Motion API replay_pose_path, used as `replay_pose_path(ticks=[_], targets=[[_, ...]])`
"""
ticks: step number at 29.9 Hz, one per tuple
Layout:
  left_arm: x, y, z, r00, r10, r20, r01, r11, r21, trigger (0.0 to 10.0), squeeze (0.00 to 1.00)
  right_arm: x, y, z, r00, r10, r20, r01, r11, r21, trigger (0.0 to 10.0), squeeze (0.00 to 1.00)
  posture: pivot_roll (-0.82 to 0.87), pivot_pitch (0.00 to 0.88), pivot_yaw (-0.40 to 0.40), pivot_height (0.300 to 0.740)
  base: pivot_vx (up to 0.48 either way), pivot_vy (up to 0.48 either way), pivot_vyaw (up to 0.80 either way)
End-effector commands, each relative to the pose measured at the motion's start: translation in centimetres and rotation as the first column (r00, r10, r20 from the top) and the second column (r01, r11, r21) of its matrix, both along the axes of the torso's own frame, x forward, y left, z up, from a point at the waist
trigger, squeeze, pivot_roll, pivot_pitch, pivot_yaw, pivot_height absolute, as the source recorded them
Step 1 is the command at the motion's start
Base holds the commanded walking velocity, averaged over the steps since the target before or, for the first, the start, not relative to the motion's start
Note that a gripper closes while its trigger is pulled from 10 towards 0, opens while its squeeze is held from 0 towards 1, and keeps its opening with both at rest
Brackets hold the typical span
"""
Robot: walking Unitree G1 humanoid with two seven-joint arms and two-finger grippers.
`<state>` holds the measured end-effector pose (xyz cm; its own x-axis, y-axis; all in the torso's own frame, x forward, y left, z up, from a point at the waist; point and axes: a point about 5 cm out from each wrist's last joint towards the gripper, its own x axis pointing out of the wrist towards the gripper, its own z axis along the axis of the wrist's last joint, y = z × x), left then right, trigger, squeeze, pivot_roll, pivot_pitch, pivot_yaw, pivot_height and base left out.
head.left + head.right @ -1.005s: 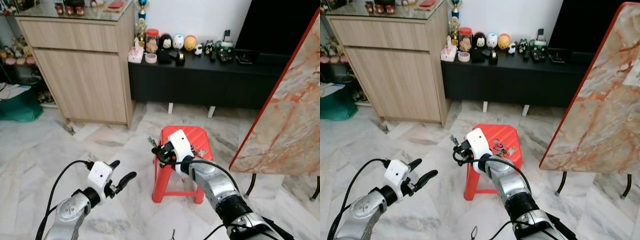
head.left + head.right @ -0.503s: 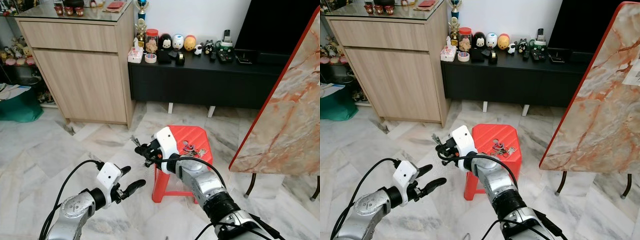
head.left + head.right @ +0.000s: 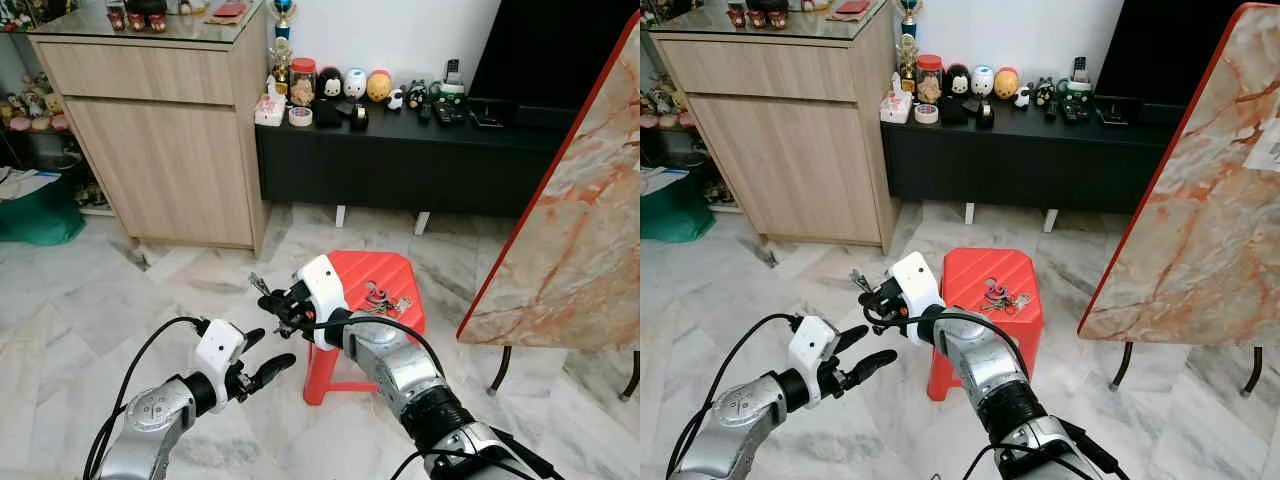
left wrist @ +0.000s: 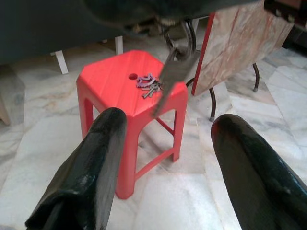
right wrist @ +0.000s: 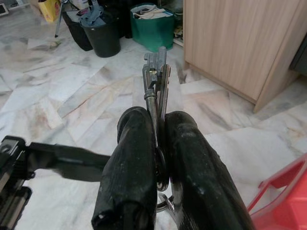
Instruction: Hang keys on a hook
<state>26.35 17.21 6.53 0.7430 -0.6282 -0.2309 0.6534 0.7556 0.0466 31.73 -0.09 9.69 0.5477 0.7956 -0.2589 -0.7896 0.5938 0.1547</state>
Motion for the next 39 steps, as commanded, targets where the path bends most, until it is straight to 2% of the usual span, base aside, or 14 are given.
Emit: replay_pose_path(ticks=[1,30,32,33,34,35,36,39], targets=[[0.2,-0.3,0.4,1.0,-0.007,0.011,0.007,1.0,-0.007,10.0,0.0,-0.6,1.5,0.6,0.999,0.031,0.006,-0.031,0.999,0.037,10.0,0.0,0.11,0.0,-0.101,0.74,0.0,0.0,0.0],[1.0,-1.4,0.7,0.999,0.025,0.025,-0.024,0.998,-0.063,10.0,0.0,-1.0,3.2,1.6,0.997,0.072,0.008,-0.072,0.994,0.076,10.0,0.0,0.11,0.0,-0.111,0.74,0.0,0.0,0.0],[1.0,-1.4,0.7,0.999,0.025,0.023,-0.023,0.998,-0.064,9.6,0.0,-1.1,3.2,1.6,0.997,0.074,0.007,-0.074,0.994,0.077,10.0,0.0,0.11,0.0,-0.111,0.74,0.0,0.0,0.0],[1.1,-1.4,0.7,0.999,0.025,0.022,-0.024,0.998,-0.064,6.2,0.0,-1.1,3.3,1.6,0.997,0.075,0.007,-0.076,0.994,0.078,10.0,0.0,0.11,0.0,-0.111,0.74,0.0,0.0,0.0],[1.1,-1.4,0.7,0.999,0.026,0.021,-0.024,0.998,-0.064,4.5,0.0,-1.1,3.3,1.7,0.997,0.076,0.007,-0.077,0.994,0.079,10.0,0.0,0.11,0.0,-0.111,0.74,0.0,0.0,0.0],[1.1,-1.4,0.6,0.999,0.025,0.02,-0.024,0.998,-0.066,1.5,0.0,-1.1,3.4,1.7,0.997,0.078,0.008,-0.078,0.994,0.081,10.0,0.0,0.11,0.0,-0.111,0.74,0.0,0.0,0.0],[1.1,-1.4,0.6,1.0,0.024,0.019,-0.023,0.998,-0.066,0.1,0.0,-1.1,3.5,1.8,0.997,0.078,0.009,-0.079,0.994,0.082,10.0,0.0,0.1,0.0,-0.109,0.74,0.0,0.0,0.0],[1.0,-1.5,0.5,1.0,0.021,0.015,-0.02,0.998,-0.067,0.0,0.0,-1.1,3.5,1.8,0.997,0.078,0.011,-0.079,0.993,0.083,10.0,0.0,0.1,0.0,-0.11,0.74,0.0,0.0,0.0]])
